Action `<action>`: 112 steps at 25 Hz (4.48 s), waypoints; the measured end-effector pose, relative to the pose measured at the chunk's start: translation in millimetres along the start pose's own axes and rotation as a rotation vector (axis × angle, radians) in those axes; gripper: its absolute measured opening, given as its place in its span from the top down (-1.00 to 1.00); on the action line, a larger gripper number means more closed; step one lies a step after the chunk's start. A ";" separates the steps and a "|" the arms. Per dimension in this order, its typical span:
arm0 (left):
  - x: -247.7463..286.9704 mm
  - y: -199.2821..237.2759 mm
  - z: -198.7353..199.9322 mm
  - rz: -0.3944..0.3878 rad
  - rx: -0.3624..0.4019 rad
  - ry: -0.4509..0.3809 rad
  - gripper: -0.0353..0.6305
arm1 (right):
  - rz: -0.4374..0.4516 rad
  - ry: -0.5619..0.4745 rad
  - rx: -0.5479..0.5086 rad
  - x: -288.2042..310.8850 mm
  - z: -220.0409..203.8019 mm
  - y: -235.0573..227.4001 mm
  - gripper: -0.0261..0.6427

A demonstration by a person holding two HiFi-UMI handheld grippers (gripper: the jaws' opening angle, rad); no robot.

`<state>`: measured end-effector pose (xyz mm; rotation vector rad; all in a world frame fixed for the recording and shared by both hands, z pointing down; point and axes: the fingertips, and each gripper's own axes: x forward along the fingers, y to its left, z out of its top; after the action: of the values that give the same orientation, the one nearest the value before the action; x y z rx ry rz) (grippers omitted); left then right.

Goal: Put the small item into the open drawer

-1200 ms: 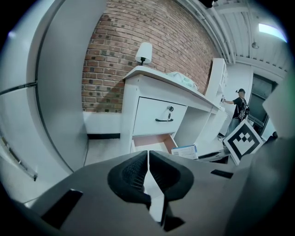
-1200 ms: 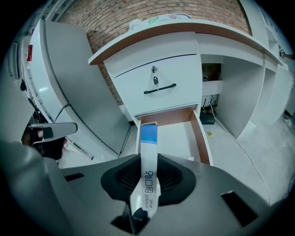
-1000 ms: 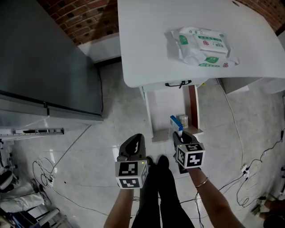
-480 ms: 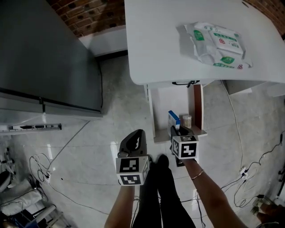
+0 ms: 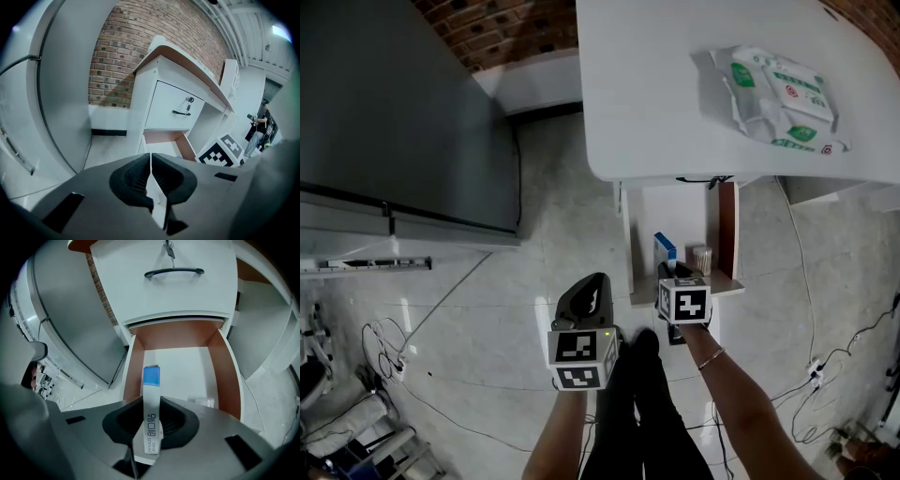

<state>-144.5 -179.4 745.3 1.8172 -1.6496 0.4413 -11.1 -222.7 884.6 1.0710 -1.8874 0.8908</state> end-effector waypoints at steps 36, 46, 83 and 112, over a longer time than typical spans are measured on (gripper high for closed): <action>27.3 39.2 -13.4 0.027 -0.031 0.012 0.81 | -0.074 0.183 -0.117 77.1 -10.6 0.0 0.65; 28.2 38.4 -14.4 0.024 -0.031 0.035 0.81 | -0.074 0.139 -0.035 71.1 -3.8 -8.4 0.47; -124.7 -54.7 93.5 -0.057 0.091 -0.010 0.81 | 0.080 -0.369 0.102 -297.3 91.1 46.1 0.60; -275.5 -111.4 191.0 -0.083 0.147 -0.130 0.81 | 0.114 -0.609 0.138 -534.0 108.2 68.1 0.90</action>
<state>-111.4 -93.1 404.4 2.0535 -1.6585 0.4255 82.1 -98.3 358.0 1.4475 -2.4286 0.8248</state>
